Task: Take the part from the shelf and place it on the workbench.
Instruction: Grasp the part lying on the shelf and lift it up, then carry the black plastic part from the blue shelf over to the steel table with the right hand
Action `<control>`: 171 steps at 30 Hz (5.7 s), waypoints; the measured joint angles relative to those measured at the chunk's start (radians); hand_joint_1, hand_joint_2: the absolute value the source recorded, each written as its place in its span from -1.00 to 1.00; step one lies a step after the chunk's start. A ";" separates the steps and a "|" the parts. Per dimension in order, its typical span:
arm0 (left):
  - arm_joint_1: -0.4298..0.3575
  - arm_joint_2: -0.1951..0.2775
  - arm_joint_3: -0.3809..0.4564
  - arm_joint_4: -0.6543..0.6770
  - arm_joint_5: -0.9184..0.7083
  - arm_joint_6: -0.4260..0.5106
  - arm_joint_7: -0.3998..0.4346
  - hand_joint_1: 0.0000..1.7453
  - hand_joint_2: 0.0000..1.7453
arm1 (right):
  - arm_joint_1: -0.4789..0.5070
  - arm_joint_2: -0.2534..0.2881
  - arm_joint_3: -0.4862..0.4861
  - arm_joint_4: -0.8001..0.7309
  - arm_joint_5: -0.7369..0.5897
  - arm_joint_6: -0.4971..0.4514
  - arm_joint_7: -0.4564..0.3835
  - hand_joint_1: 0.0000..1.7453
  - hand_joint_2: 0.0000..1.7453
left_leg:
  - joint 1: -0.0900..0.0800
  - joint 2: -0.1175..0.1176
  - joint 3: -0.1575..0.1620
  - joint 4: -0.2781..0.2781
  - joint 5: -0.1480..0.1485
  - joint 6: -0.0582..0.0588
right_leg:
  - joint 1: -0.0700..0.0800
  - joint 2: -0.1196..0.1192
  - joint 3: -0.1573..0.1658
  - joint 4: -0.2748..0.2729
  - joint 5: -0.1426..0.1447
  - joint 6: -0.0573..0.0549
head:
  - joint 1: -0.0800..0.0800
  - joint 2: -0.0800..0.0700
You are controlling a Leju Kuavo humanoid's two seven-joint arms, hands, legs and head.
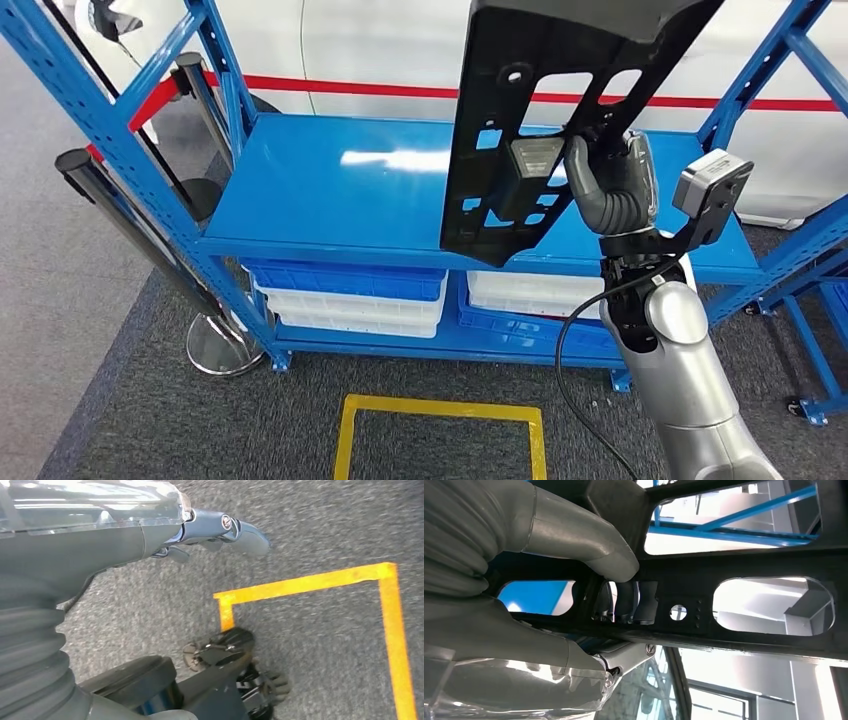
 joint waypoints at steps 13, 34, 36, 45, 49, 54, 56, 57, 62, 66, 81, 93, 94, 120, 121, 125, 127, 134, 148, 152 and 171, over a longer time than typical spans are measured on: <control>0.012 0.000 -0.006 0.000 -0.010 -0.001 0.003 -1.00 1.00 | 0.003 0.003 0.007 0.006 0.003 -0.004 0.002 1.00 1.00 | 0.004 -0.005 -0.154 0.104 0.024 -0.057 | -0.009 -0.005 0.177 -0.165 0.043 -0.035 | -0.002 0.000; 0.008 -0.002 -0.021 0.000 -0.016 -0.030 0.004 -1.00 1.00 | 0.024 0.013 0.011 0.011 0.040 -0.034 0.000 1.00 1.00 | 0.004 -0.002 -0.066 0.025 0.031 -0.013 | -0.013 0.001 0.022 0.099 -0.004 0.010 | 0.002 0.000; 0.008 -0.002 -0.021 0.000 -0.015 -0.028 0.006 -1.00 1.00 | 0.024 0.016 0.017 0.013 0.050 -0.039 -0.001 1.00 1.00 | 0.005 -0.002 -0.097 0.046 0.040 -0.021 | -0.017 0.000 0.107 -0.007 0.040 0.015 | 0.002 0.000; 0.009 0.001 -0.022 0.000 -0.014 -0.024 0.013 -1.00 1.00 | 0.021 0.033 0.026 0.029 0.071 -0.059 -0.001 1.00 1.00 | 0.009 -0.009 -0.177 0.198 -0.060 -0.071 | -0.012 -0.006 0.142 -0.149 0.063 -0.044 | -0.002 0.000; 0.008 0.001 -0.023 0.000 -0.016 -0.024 0.014 -1.00 1.00 | 0.021 0.044 0.033 0.029 0.110 -0.075 -0.001 1.00 1.00 | 0.013 -0.009 -0.174 0.354 -0.116 -0.075 | -0.006 -0.008 0.093 -0.144 0.099 -0.046 | -0.002 0.000; 0.005 0.005 -0.024 0.000 -0.016 -0.023 0.014 -1.00 1.00 | 0.015 0.051 0.037 0.029 0.119 -0.080 -0.001 1.00 1.00 | 0.000 -0.017 0.037 0.060 -0.072 -0.042 | -0.005 -0.009 0.062 -0.147 0.141 -0.028 | -0.001 0.000; 0.005 0.005 -0.024 0.000 -0.017 -0.022 0.015 -1.00 1.00 | 0.014 0.052 0.037 0.029 0.120 -0.081 -0.001 1.00 1.00 | -0.004 -0.016 0.040 0.031 -0.061 -0.036 | -0.007 -0.010 0.060 -0.159 0.161 -0.013 | -0.001 0.000; 0.006 0.005 -0.024 0.000 -0.017 -0.023 0.015 -1.00 1.00 | 0.013 0.053 0.038 0.029 0.121 -0.082 -0.001 1.00 1.00 | -0.003 -0.013 0.034 0.023 -0.047 -0.031 | -0.008 -0.008 0.057 -0.160 0.158 -0.008 | -0.001 0.000; 0.005 0.005 -0.028 0.001 -0.024 -0.026 0.014 -1.00 1.00 | 0.026 0.057 0.039 0.029 0.137 -0.109 -0.011 1.00 1.00 | 0.001 -0.005 -0.027 0.009 0.019 -0.010 | -0.007 0.000 0.001 0.060 -0.038 0.002 | 0.002 0.000; 0.008 0.002 -0.033 0.001 -0.036 -0.027 0.012 -1.00 1.00 | 0.057 0.060 0.039 0.028 0.152 -0.128 -0.028 1.00 1.00 | 0.002 -0.003 -0.100 0.035 0.057 -0.018 | -0.010 -0.001 0.088 0.050 0.034 0.007 | 0.003 0.000; 0.012 0.001 -0.051 0.001 -0.044 -0.027 0.012 -1.00 1.00 | 0.076 0.099 0.037 0.025 0.179 -0.177 -0.041 1.00 1.00 | 0.019 -0.008 -0.120 0.310 -0.050 -0.078 | -0.008 -0.010 0.068 -0.152 0.132 -0.042 | -0.004 0.000; 0.008 0.001 -0.054 0.001 -0.049 -0.034 0.015 -1.00 1.00 | 0.063 0.107 0.030 0.052 0.175 -0.183 -0.033 1.00 1.00 | 0.001 -0.003 -0.025 0.018 0.010 -0.013 | -0.012 -0.002 -0.026 0.086 -0.016 0.002 | 0.000 0.000; 0.009 0.001 -0.054 0.001 -0.049 -0.035 0.015 -1.00 1.00 | 0.064 0.107 0.030 0.055 0.174 -0.183 -0.032 1.00 1.00 | -0.002 -0.002 -0.045 0.022 0.023 -0.013 | -0.010 -0.002 -0.020 0.121 -0.006 0.001 | 0.000 0.000; 0.024 0.009 -0.053 0.001 -0.032 -0.038 0.006 -1.00 1.00 | 0.171 0.250 0.098 0.075 0.520 -0.464 -0.148 1.00 1.00 | 0.019 -0.007 0.042 0.016 -0.049 -0.035 | -0.016 -0.010 0.021 -0.127 0.122 0.009 | -0.003 0.000; 0.024 0.009 -0.053 0.001 -0.032 -0.038 0.006 -1.00 1.00 | 0.174 0.251 0.100 0.075 0.521 -0.465 -0.148 1.00 1.00 | 0.016 -0.005 0.028 0.016 -0.036 -0.028 | -0.016 -0.009 0.005 -0.076 0.066 0.010 | -0.002 0.000; 0.025 0.010 -0.053 0.001 -0.032 -0.039 0.010 -1.00 1.00 | 0.182 0.251 0.103 0.075 0.531 -0.465 -0.162 1.00 1.00 | 0.003 -0.004 -0.047 0.022 0.018 -0.021 | -0.008 -0.006 -0.010 0.121 -0.009 0.006 | -0.002 0.000; 0.026 0.010 -0.053 0.001 -0.033 -0.039 0.014 -1.00 1.00 | 0.186 0.251 0.106 0.073 0.529 -0.457 -0.171 1.00 1.00 | -0.001 -0.004 -0.082 0.031 0.040 -0.023 | 0.000 -0.005 0.067 0.063 0.045 -0.006 | -0.002 0.000; 0.026 0.011 -0.054 0.001 -0.048 -0.032 0.021 -1.00 1.00 | 0.189 0.245 0.098 0.062 0.410 -0.405 -0.167 1.00 1.00 | -0.007 -0.004 -0.134 0.050 0.078 -0.054 | 0.011 -0.007 0.223 -0.199 0.022 -0.048 | -0.003 0.000; 0.025 0.015 -0.054 0.001 -0.044 0.004 0.041 -1.00 1.00 | 0.199 0.241 0.056 0.071 0.391 -0.373 -0.171 1.00 1.00 | 0.014 -0.007 0.064 0.012 -0.085 -0.053 | 0.007 -0.013 0.077 -0.173 0.141 -0.019 | -0.003 0.000; 0.028 0.017 -0.053 0.001 -0.047 0.005 0.043 -1.00 1.00 | 0.206 0.240 0.050 0.070 0.389 -0.373 -0.173 1.00 1.00 | 0.016 0.000 0.047 0.004 -0.055 -0.024 | 0.001 -0.006 0.012 -0.029 0.041 -0.001 | -0.002 0.000; 0.034 0.020 -0.053 0.001 -0.049 0.000 0.042 -1.00 1.00 | 0.269 0.250 0.025 0.050 0.354 -0.395 -0.189 1.00 1.00 | 0.013 -0.002 -0.122 0.312 -0.164 -0.076 | 0.001 -0.003 0.127 -0.171 0.084 -0.053 | -0.005 0.000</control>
